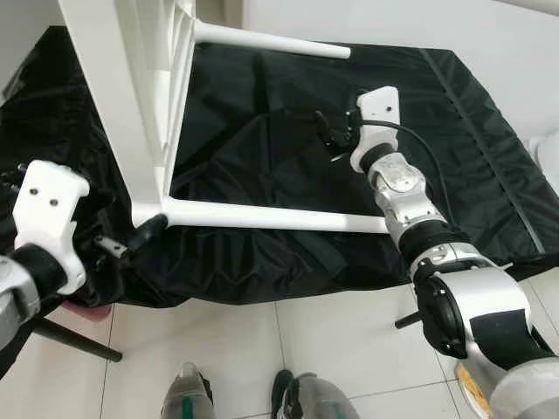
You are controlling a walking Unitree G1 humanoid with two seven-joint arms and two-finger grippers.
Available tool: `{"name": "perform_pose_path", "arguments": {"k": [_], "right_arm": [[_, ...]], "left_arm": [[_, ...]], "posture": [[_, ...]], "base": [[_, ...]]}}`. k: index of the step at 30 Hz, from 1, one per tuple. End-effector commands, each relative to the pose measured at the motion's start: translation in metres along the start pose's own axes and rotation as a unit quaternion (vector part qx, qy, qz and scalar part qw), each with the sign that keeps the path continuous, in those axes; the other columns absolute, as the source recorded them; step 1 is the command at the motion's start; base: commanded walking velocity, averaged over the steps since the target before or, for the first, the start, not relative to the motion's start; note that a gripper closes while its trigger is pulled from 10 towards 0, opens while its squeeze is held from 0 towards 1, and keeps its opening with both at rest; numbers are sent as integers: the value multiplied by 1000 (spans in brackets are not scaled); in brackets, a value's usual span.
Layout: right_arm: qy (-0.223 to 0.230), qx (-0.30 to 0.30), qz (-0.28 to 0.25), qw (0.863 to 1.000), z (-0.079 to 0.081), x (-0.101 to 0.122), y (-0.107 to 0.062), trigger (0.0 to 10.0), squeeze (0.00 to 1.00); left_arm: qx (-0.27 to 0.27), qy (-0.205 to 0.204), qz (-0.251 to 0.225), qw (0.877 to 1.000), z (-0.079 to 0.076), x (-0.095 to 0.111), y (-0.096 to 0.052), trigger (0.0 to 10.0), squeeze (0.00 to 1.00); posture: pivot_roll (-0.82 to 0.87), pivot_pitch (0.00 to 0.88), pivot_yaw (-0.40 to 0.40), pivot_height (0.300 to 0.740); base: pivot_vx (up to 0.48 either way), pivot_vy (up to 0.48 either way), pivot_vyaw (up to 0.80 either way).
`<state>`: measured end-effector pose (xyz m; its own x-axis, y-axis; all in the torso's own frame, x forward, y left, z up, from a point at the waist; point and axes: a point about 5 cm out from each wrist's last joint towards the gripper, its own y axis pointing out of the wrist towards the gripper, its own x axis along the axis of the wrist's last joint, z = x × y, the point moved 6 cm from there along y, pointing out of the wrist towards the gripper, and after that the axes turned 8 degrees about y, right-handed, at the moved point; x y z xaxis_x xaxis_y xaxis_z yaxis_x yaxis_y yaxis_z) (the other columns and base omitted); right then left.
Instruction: Building children table
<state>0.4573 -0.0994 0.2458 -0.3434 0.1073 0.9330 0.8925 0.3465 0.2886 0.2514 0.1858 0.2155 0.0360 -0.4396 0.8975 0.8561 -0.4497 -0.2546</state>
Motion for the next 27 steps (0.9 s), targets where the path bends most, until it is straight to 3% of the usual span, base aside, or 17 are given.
{"name": "perform_pose_path", "arguments": {"k": [1,7,10,14,22,25,27], "right_arm": [[-2,5,5,1000,1,-3,0,10000,0],[-1,11,6,1000,6,-3,1,10000,0],[0,13,7,1000,8,-2,2,10000,0],[-1,13,5,1000,8,-1,3,10000,0],[-2,7,2,1000,5,0,3,10000,0],[-2,3,4,1000,3,-2,1,10000,0],[-2,1,5,1000,3,-4,0,10000,0]], "left_arm": [[-160,3,-19,987,-40,2,-5,10000,0],[-213,-16,-19,977,-57,-5,3,10000,0],[-244,-57,-45,967,-66,-3,10,10000,0],[-275,-49,-24,960,-77,-16,20,10000,0],[-276,-30,-38,960,-68,-9,29,10000,0],[-269,-30,-42,962,-66,-7,35,10000,0],[-261,-27,-44,964,-67,-6,46,10000,0]], "posture": [[222,121,-102,740],[234,109,-111,740],[234,103,-110,740],[228,103,-105,740],[210,101,-88,740],[210,101,-84,740],[208,96,-73,740]], "base": [[0,0,0],[0,0,0],[0,0,0],[0,0,0],[0,0,0],[0,0,0],[0,0,0]]}}
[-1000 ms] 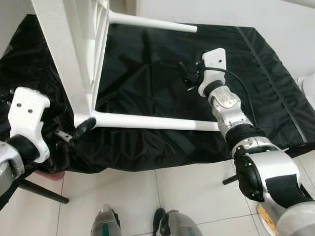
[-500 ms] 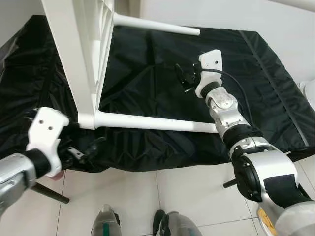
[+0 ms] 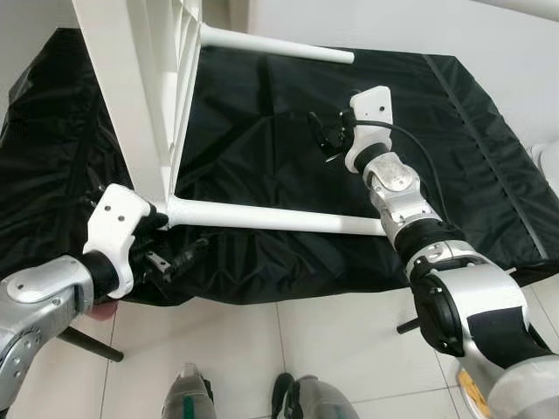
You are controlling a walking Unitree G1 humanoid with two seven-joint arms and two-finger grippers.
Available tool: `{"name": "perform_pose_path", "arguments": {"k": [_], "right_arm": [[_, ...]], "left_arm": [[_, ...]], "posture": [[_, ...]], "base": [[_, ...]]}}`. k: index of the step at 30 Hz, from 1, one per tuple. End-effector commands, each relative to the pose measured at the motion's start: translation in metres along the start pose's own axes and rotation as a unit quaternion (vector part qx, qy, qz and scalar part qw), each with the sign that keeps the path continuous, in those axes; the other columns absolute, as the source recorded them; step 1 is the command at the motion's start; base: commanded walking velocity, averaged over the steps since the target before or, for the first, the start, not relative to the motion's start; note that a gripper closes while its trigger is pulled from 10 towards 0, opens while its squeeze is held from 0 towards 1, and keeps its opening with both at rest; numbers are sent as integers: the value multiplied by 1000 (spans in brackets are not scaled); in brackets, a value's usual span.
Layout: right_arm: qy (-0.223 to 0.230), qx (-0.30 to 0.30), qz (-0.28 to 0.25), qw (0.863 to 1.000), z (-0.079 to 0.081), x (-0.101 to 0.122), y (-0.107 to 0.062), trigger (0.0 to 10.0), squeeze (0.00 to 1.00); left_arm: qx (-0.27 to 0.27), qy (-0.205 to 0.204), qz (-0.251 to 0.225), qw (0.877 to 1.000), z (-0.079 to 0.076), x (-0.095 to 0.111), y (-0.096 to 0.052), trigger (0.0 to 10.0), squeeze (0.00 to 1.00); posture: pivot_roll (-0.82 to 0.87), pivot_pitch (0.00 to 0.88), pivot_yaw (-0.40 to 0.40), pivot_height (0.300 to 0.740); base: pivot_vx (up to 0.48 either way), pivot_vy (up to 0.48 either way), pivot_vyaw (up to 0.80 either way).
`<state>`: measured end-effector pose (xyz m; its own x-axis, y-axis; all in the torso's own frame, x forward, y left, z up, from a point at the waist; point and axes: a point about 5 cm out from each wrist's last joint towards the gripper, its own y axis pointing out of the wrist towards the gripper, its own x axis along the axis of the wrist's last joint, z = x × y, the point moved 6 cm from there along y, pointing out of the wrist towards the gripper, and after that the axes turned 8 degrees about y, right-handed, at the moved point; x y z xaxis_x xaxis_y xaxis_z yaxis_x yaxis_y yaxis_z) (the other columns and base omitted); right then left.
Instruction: Building children table
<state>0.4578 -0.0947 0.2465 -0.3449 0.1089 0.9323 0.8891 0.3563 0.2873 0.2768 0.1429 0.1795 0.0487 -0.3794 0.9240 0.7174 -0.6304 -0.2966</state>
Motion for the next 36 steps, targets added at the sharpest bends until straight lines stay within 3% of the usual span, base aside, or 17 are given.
{"name": "perform_pose_path", "arguments": {"k": [1,3,10,17,21,26,36], "right_arm": [[-1,-4,5,1000,-2,-5,-2,10000,0],[2,-7,5,1000,-1,-5,-2,10000,0],[3,-11,4,1000,-1,-6,-3,10000,0],[3,-18,4,1000,-4,-8,-5,10000,0],[4,-26,4,1000,-7,-10,-7,10000,0],[2,-29,3,1000,-8,-11,-9,10000,0],[-2,-23,-7,1000,-1,-9,-8,10000,0]], "left_arm": [[-149,3,-24,989,-34,5,4,10000,0],[-143,6,-29,989,-33,6,15,10000,0],[-145,26,-36,988,-33,10,30,10000,0],[-122,46,-48,990,-21,20,52,10000,0],[-88,55,-32,994,-9,17,65,10000,0],[-61,38,-27,997,-2,18,74,10000,0],[-61,12,-18,998,-14,9,81,10000,0]], "posture": [[208,96,-73,740],[207,95,-70,740],[199,91,-58,740],[183,88,-43,740],[173,88,-31,740],[170,88,-26,740],[166,91,-22,740]], "base": [[0,0,0],[0,0,0],[0,0,0],[0,0,0],[0,0,0],[0,0,0],[0,0,0]]}}
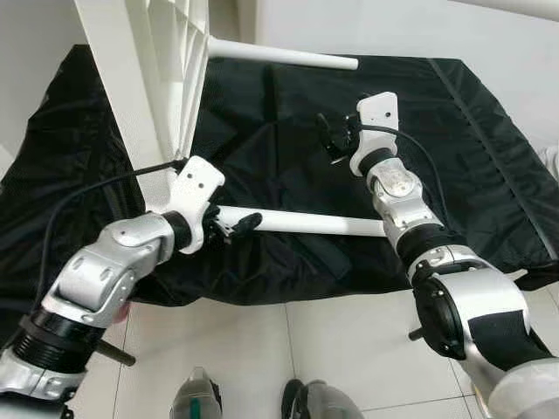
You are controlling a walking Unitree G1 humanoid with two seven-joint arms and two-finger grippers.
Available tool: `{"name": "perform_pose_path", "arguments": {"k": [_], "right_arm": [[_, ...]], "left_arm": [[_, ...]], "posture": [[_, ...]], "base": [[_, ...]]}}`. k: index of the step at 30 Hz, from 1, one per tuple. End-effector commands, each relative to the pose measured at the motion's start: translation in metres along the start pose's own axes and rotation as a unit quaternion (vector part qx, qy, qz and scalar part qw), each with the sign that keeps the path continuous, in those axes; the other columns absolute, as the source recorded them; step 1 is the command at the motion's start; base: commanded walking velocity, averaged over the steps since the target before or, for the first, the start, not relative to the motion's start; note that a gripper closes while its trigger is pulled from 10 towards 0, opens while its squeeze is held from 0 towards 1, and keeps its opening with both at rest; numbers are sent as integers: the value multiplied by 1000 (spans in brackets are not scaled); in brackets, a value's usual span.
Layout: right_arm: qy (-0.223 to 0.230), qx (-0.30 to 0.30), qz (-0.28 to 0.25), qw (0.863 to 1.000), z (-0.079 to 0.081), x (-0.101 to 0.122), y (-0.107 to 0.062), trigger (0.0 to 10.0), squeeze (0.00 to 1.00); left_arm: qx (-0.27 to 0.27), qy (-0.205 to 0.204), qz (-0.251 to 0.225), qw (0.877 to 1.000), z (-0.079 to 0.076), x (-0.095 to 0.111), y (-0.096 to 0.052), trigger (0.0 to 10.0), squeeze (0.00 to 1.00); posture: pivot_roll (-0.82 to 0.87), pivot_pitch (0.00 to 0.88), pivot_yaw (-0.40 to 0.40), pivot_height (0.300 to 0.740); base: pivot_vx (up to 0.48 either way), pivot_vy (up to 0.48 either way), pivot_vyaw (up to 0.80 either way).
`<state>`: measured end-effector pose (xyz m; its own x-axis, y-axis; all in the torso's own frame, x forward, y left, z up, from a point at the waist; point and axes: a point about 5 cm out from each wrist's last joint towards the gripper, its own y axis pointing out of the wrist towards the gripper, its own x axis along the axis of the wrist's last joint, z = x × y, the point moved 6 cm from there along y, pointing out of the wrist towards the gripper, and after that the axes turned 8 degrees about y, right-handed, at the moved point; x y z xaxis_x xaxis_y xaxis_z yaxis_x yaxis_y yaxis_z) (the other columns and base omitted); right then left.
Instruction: Building children table
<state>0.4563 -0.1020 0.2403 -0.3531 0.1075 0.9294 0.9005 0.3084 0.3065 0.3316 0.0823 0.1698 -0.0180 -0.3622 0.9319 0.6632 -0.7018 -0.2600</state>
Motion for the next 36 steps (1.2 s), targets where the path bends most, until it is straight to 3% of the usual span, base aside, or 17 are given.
{"name": "perform_pose_path", "arguments": {"k": [1,8,11,17,21,22,25,27,28,29,36], "right_arm": [[-2,3,-4,1000,4,-2,-2,10000,0],[-14,-2,-26,1000,9,3,-4,10000,0],[-16,-6,-30,999,8,4,-4,10000,0],[-48,-91,-65,993,-8,4,-18,10000,0],[-68,-112,-74,989,-10,1,-27,10000,0],[-92,-139,-82,983,-13,-4,-39,10000,0],[-106,-154,-86,979,-15,-5,-46,10000,0],[-146,-188,-108,965,-20,1,-59,10000,0],[-146,-188,-108,965,-20,1,-59,10000,0],[-172,-210,-136,953,-24,13,-68,10000,0],[-199,-226,-174,938,-27,31,-77,10000,0]], "left_arm": [[-21,-8,13,1000,-9,-8,1,10000,0],[50,-72,11,996,-8,-14,8,10000,0],[60,-79,10,995,-8,-14,8,10000,0],[101,-134,-17,986,-9,-12,8,10000,0],[116,-160,-33,980,-7,-9,8,10000,0],[132,-182,-44,973,-3,-7,7,10000,0],[139,-187,-45,971,-2,-8,7,10000,0],[150,-191,-35,969,0,-14,7,10000,0],[150,-191,-35,969,0,-14,7,10000,0],[160,-202,-30,966,2,-18,8,10000,0],[172,-218,-23,960,3,-22,10,10000,0]], "posture": [[166,91,-22,740],[173,95,-37,740],[173,94,-38,740],[181,91,-48,740],[183,92,-48,740],[185,90,-49,740],[184,90,-49,740],[179,88,-48,740],[179,88,-48,740],[176,88,-48,740],[159,87,-50,740]], "base": [[0,0,0],[0,0,0],[0,0,0],[0,0,0],[0,0,0],[0,0,0],[0,0,0],[0,0,0],[0,0,0],[0,0,0],[0,0,0]]}}
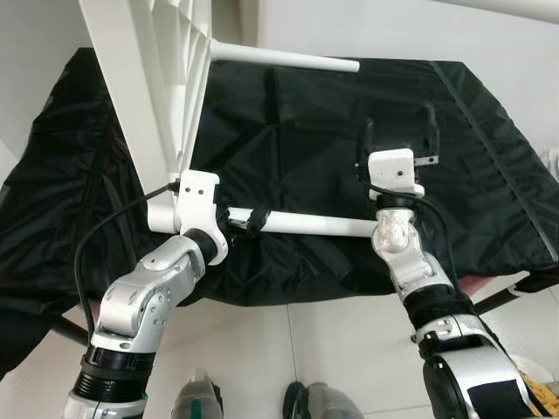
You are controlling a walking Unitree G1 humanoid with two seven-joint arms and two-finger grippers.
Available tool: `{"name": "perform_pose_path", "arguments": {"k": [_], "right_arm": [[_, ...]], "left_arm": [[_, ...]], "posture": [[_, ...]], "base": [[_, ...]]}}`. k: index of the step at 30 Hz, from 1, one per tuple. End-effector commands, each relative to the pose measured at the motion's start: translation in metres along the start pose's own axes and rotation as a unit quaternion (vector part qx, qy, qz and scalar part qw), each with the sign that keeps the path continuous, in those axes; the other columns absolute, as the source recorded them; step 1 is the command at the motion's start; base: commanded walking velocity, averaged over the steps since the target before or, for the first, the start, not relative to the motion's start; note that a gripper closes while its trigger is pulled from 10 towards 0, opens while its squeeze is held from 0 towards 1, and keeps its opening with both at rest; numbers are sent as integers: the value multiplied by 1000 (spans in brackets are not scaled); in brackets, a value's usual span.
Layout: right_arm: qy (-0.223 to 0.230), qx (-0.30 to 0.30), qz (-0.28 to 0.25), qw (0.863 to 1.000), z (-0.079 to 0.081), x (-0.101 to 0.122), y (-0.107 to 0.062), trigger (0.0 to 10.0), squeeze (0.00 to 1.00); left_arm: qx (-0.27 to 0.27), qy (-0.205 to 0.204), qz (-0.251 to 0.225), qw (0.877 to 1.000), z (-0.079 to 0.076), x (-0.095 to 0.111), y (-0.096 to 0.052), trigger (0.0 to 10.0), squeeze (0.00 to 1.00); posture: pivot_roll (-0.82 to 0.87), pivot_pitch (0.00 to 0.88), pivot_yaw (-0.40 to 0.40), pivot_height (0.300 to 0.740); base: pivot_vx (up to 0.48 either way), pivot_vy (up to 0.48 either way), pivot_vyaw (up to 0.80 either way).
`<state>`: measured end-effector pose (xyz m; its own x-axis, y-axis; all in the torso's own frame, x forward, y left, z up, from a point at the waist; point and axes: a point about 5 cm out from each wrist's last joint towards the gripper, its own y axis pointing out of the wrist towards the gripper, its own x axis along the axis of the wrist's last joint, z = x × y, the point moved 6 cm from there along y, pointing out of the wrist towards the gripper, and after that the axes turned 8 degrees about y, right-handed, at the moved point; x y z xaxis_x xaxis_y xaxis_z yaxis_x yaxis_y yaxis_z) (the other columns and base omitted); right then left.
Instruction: Building children table
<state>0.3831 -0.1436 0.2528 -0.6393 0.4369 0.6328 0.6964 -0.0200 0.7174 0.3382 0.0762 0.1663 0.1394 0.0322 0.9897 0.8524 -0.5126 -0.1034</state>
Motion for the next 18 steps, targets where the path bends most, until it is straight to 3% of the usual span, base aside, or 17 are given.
{"name": "perform_pose_path", "arguments": {"k": [1,7,12,15,18], "right_arm": [[-12,-6,-8,1000,-6,2,-2,10000,0],[-23,-9,-22,999,-11,7,-4,10000,0],[-48,-19,-37,998,-12,16,-5,10000,0],[-56,-23,-38,997,-13,17,-6,10000,0],[-61,-26,-36,997,-14,16,-5,10000,0]], "left_arm": [[47,-12,44,998,11,-22,0,10000,0],[57,-28,48,997,8,-25,-1,10000,0],[104,-78,72,989,10,-32,-8,10000,0],[137,-50,94,985,18,-41,-18,10000,0],[152,-48,103,982,20,-45,-23,10000,0]], "posture": [[154,89,-49,740],[148,90,-50,740],[146,91,-53,740],[151,93,-54,740],[155,97,-56,740]], "base": [[0,0,0],[0,0,0],[0,0,0],[0,0,0],[0,0,0]]}}
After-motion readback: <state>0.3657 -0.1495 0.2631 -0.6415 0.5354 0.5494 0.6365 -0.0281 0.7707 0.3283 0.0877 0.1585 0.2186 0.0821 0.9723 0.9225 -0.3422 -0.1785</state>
